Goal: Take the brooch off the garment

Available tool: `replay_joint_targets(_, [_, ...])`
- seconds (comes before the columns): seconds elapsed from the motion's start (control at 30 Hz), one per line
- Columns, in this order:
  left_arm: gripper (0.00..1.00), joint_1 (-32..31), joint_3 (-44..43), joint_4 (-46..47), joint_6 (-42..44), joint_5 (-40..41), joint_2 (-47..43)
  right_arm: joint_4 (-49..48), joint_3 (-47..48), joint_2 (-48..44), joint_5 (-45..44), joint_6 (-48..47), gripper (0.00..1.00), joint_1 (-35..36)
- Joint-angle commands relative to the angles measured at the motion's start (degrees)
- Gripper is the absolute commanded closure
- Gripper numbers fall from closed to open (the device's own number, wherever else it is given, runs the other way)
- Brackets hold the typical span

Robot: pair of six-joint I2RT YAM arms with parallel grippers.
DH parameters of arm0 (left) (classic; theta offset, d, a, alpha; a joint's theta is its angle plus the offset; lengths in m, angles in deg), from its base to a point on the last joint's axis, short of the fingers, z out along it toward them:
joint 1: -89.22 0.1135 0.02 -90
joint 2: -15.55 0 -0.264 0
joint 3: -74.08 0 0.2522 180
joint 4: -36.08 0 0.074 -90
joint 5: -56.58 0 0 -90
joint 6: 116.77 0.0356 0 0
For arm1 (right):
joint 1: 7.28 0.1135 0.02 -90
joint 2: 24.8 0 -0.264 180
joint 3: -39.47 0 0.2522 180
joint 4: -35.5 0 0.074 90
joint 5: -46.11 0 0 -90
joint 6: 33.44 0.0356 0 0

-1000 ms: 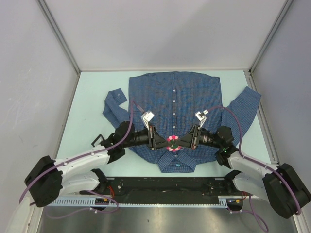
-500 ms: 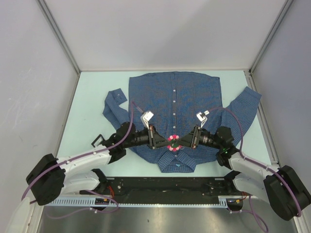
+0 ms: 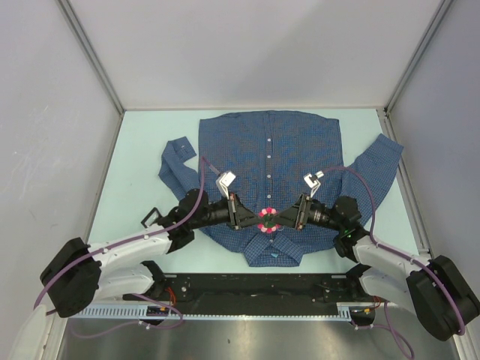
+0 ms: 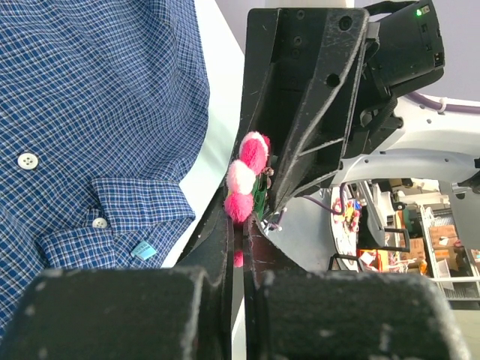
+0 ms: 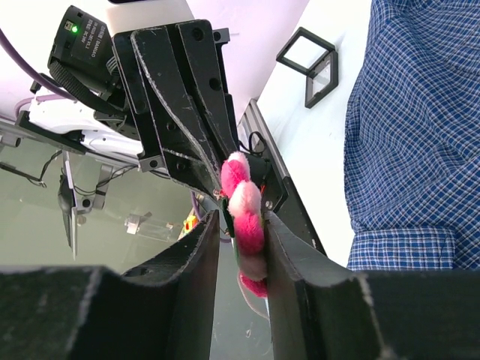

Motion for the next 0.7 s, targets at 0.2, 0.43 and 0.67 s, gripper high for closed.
replay_joint_targets(0.2, [1.00, 0.7, 0.3, 4.2, -1.2, 0.5, 0.4, -3.6, 0.7, 1.0, 0.5, 0.1, 0.89, 0.6])
replay_joint_targets(0.43, [0.92, 0.7, 0.1, 1.6, 1.2, 0.3, -1.2, -1.3, 1.0, 0.5, 0.2, -1.4, 1.00, 0.4])
replay_joint_targets(0.67, [0.57, 0.1, -2.6, -10.1, 8.9, 4.4, -6.3, 0.1, 0.9, -0.2, 1.6, -2.2, 1.00, -1.1])
